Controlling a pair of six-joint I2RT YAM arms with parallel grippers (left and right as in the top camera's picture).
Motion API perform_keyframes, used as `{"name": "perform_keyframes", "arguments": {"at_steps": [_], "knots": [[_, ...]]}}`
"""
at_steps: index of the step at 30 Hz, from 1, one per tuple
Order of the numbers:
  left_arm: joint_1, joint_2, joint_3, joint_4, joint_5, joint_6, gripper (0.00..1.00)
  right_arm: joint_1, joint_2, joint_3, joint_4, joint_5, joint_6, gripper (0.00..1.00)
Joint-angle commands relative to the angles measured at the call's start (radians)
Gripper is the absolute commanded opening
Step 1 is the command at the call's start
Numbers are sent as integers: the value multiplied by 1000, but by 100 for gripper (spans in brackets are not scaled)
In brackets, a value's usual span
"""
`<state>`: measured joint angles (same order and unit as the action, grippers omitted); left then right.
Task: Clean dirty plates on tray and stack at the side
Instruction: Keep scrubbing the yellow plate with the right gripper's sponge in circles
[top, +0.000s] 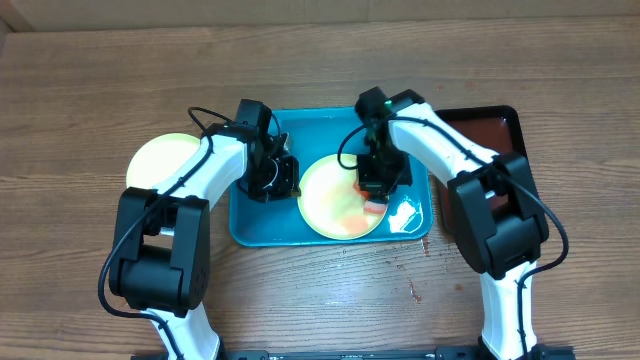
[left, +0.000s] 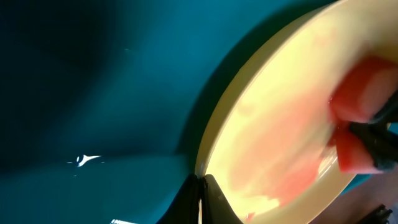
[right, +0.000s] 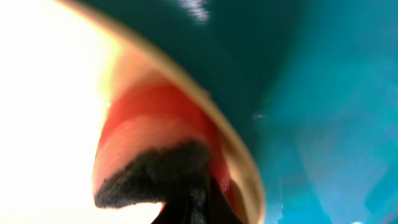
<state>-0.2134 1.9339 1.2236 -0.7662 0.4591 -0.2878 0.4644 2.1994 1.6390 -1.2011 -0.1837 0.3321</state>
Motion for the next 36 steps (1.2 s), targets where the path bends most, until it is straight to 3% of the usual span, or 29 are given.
{"name": "perform_keyframes", "arguments": {"at_steps": [1,9,21,29,36], "knots": [[4,8,0,-3,-21,11,4,96,35,-50,61,-93,-6,4],[4,8,0,4,-21,11,4,198,35,-100,176,-94,126,4],[4,8,0,4,-21,11,4,217,35,-100,367,-125,354,4],[4,8,0,3,-21,11,4,200,35,-100,486,-84,383,4],[4,8,2,10,-29,23,4,123,-36,-99,467,-42,336,4]]}}
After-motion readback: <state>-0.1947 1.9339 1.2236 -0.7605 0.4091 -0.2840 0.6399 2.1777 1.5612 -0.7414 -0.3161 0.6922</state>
